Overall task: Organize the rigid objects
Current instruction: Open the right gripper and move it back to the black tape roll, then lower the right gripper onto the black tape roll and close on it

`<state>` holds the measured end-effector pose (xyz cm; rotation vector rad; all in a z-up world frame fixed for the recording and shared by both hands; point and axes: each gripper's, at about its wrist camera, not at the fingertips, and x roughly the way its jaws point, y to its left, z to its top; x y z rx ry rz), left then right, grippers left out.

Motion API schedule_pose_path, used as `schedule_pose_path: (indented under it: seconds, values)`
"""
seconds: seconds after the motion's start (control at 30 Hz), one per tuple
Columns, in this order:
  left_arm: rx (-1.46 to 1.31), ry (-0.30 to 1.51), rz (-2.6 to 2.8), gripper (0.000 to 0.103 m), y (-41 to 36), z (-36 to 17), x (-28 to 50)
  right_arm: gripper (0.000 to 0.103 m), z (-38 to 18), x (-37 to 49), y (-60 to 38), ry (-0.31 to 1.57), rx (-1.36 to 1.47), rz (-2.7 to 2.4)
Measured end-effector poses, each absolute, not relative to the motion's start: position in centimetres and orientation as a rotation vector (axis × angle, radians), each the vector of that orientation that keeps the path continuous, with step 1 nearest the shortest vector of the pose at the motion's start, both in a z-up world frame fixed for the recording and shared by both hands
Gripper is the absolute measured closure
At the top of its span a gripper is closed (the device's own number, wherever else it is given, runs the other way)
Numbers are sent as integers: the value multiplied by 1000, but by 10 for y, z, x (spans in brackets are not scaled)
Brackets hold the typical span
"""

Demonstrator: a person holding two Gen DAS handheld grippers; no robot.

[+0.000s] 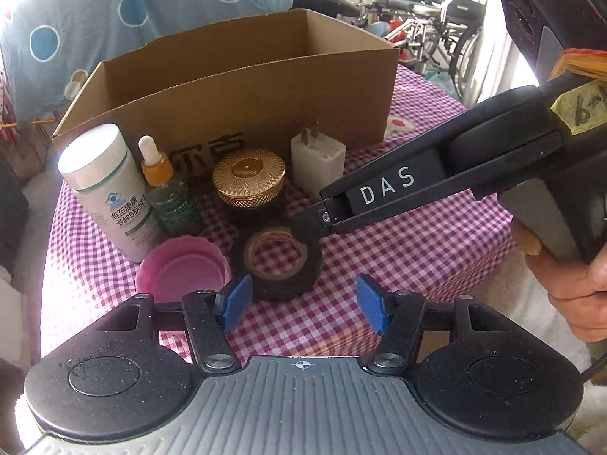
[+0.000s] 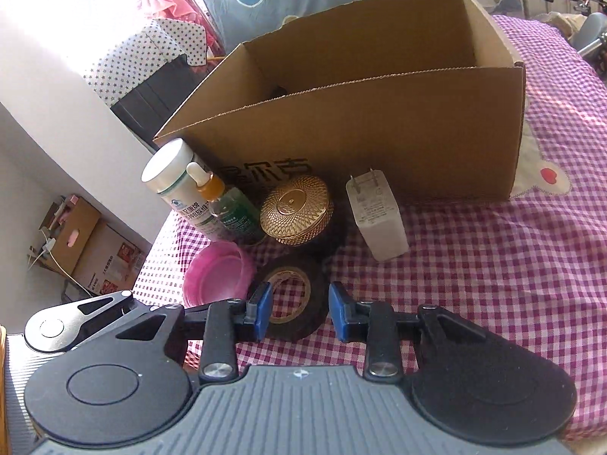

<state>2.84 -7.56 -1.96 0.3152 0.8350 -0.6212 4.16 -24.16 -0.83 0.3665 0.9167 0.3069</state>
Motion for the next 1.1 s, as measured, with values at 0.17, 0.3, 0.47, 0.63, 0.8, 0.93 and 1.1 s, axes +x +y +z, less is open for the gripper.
schedule_pose_path:
  seconds: [0.17,0.3,0.47,0.63,0.8,0.93,1.1]
  values:
    - [325,844,-624,43,-79,-28,30,81,-18,54,-227,945,269,308]
    - [317,849,-636,44,-80,-30,31,83,-25,59,-228,966,239,313]
    - [316,827,-648,42,-82,-26,31,84,-25,57,-236,973,248,307]
    - [356,807,-644,35,-89,-23,31,84,-25,47,-255,976,279,269]
    - [362,833,-691,34,-102,-29,33,84,-27,34,-280,975,332,224]
    - [374,857,-722,34,-112,-37,35,84,-31,27,-293,973,375,205]
    - [401,855,-710,33,-120,-44,36,84,-34,25,-296,964,386,208]
